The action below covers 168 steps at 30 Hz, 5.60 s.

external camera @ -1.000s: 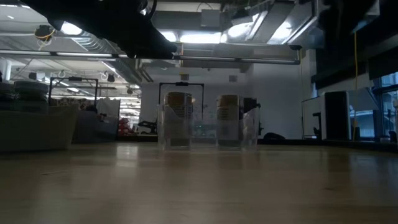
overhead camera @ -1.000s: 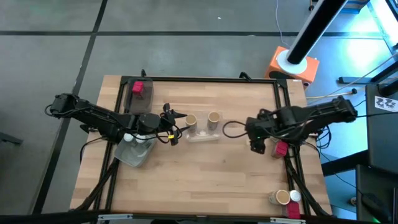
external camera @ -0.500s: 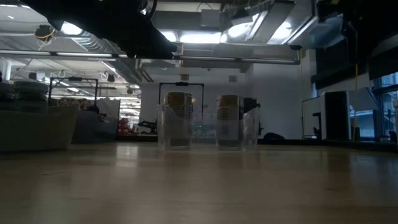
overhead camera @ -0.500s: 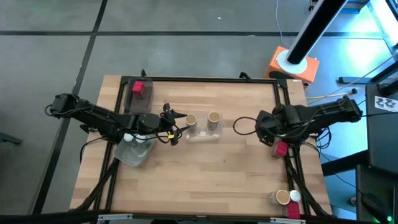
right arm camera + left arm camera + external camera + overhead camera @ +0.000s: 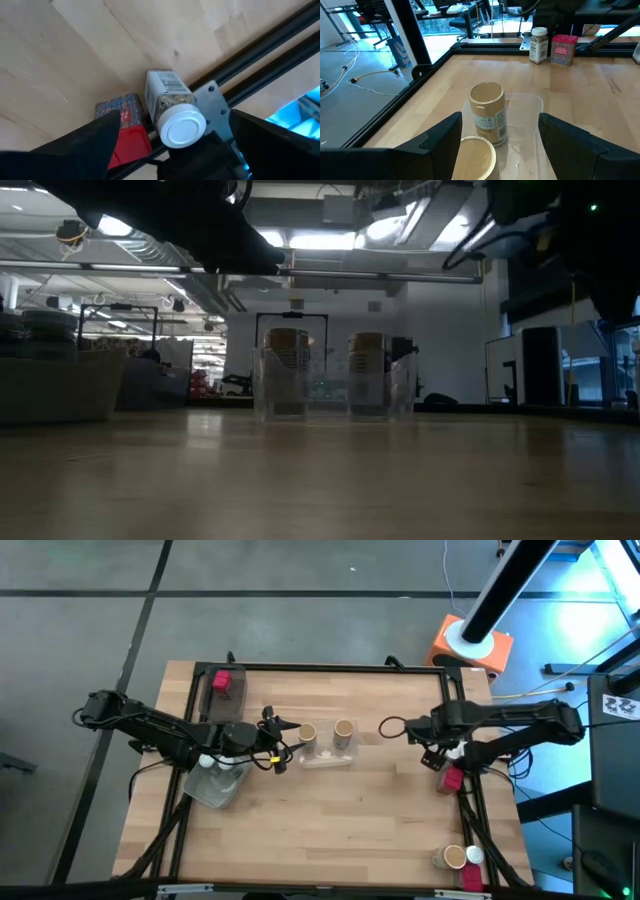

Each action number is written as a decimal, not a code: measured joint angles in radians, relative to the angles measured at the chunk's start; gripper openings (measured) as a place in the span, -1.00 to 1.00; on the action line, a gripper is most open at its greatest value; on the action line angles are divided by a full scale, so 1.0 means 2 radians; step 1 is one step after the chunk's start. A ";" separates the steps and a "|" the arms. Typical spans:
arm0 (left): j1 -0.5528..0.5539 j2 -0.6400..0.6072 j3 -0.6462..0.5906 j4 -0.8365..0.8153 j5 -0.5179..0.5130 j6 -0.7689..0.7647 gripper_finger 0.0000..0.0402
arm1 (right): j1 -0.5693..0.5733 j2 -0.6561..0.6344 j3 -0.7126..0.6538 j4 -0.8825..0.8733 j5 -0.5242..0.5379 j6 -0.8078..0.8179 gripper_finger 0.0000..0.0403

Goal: Sort spices by type
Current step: Put the top white seasoning bottle into the gray bin

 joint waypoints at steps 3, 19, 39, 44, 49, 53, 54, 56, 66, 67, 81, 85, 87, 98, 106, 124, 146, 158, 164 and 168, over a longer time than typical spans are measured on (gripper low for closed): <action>0.000 0.000 0.000 0.000 0.000 0.000 0.22 | -0.018 0.000 -0.009 0.000 -0.004 -0.012 0.83; 0.000 0.000 0.000 0.000 0.000 0.000 0.22 | -0.064 0.000 -0.087 0.001 -0.039 -0.035 0.83; 0.000 0.000 0.000 0.000 0.000 0.000 0.22 | -0.064 0.002 -0.091 0.022 -0.035 -0.053 0.83; 0.000 0.000 0.000 0.000 0.000 0.000 0.22 | -0.064 0.012 -0.091 0.017 -0.035 -0.055 0.68; 0.000 0.000 0.000 0.000 0.000 0.000 0.22 | -0.064 0.023 -0.091 0.016 -0.035 -0.063 0.40; 0.000 0.000 0.000 0.000 0.000 0.003 0.22 | -0.064 0.030 -0.091 0.016 -0.041 -0.063 0.16; 0.000 0.000 0.000 0.000 0.000 0.003 0.22 | -0.064 0.031 -0.091 0.016 -0.044 -0.063 0.11; 0.000 0.000 0.000 0.000 0.000 0.003 0.22 | -0.064 0.031 -0.091 0.016 -0.045 -0.063 0.04; 0.000 0.000 0.000 0.001 0.000 0.003 0.22 | -0.064 0.031 -0.083 0.026 -0.047 -0.067 0.06; 0.000 0.000 0.000 0.001 0.000 0.003 0.22 | -0.064 0.031 -0.078 0.030 -0.047 -0.067 0.06; 0.000 0.000 0.000 0.001 0.000 0.004 0.22 | -0.064 0.031 -0.036 0.103 -0.070 -0.081 0.05; 0.000 0.000 0.000 0.001 0.000 0.004 0.22 | -0.054 0.031 -0.036 0.129 -0.074 -0.090 0.03; 0.000 0.000 0.000 0.001 0.000 0.004 0.22 | -0.044 0.031 -0.036 0.142 -0.070 -0.093 0.04; 0.000 0.000 0.000 0.001 0.000 0.003 0.22 | 0.017 0.031 -0.035 0.244 -0.082 -0.093 0.04; 0.000 0.000 0.000 0.001 0.000 0.002 0.22 | 0.045 0.035 -0.036 0.332 -0.065 -0.106 0.03; 0.003 0.000 0.000 0.003 0.000 0.002 0.22 | 0.101 0.072 -0.036 0.511 -0.052 -0.173 0.04; 0.003 0.001 0.000 -0.001 0.000 0.000 0.22 | 0.136 0.241 0.196 0.310 -0.006 -0.225 0.05; 0.003 0.001 0.000 -0.001 0.000 0.000 0.22 | 0.136 0.279 0.196 0.312 0.003 -0.226 0.08; 0.003 0.001 0.000 -0.001 0.000 0.000 0.22 | 0.136 0.279 0.196 0.338 0.000 -0.225 0.17; 0.003 0.001 0.000 -0.001 0.000 0.000 0.22 | 0.136 0.279 0.196 0.346 -0.021 -0.228 0.31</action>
